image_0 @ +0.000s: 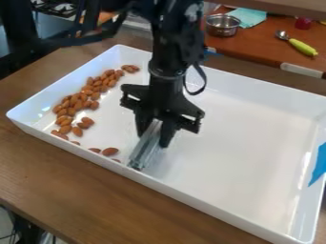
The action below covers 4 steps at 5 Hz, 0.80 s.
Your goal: Sweep into pile
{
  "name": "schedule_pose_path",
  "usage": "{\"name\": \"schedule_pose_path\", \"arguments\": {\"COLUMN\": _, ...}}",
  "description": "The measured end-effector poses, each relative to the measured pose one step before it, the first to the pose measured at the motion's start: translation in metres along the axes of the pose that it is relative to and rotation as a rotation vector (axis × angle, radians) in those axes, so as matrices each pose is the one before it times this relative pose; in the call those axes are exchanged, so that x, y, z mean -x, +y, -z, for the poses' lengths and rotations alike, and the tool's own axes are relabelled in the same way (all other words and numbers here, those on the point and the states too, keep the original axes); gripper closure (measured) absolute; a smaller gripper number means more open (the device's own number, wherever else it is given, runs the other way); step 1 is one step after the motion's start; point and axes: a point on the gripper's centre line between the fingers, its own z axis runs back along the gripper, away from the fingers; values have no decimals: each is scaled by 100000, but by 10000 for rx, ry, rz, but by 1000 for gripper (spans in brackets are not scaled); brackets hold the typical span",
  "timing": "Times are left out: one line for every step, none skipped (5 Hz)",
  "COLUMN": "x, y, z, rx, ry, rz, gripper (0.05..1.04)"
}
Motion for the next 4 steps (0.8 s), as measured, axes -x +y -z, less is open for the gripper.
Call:
{"name": "schedule_pose_path", "arguments": {"x": 1068, "y": 89, "z": 1230, "rx": -232, "ry": -463, "rz": 145, "gripper": 699}}
{"name": "schedule_pose_path", "arguments": {"x": 179, "y": 317, "z": 19, "rx": 7, "ry": -362, "rz": 185, "gripper": 699}}
{"name": "schedule_pose_path", "arguments": {"x": -250, "y": 1566, "z": 363, "rx": -294, "ry": -54, "rz": 139, "gripper": 699}}
{"name": "schedule_pose_path", "arguments": {"x": -213, "y": 1638, "z": 334, "rx": -412, "ry": 60, "rz": 287, "gripper": 699}}
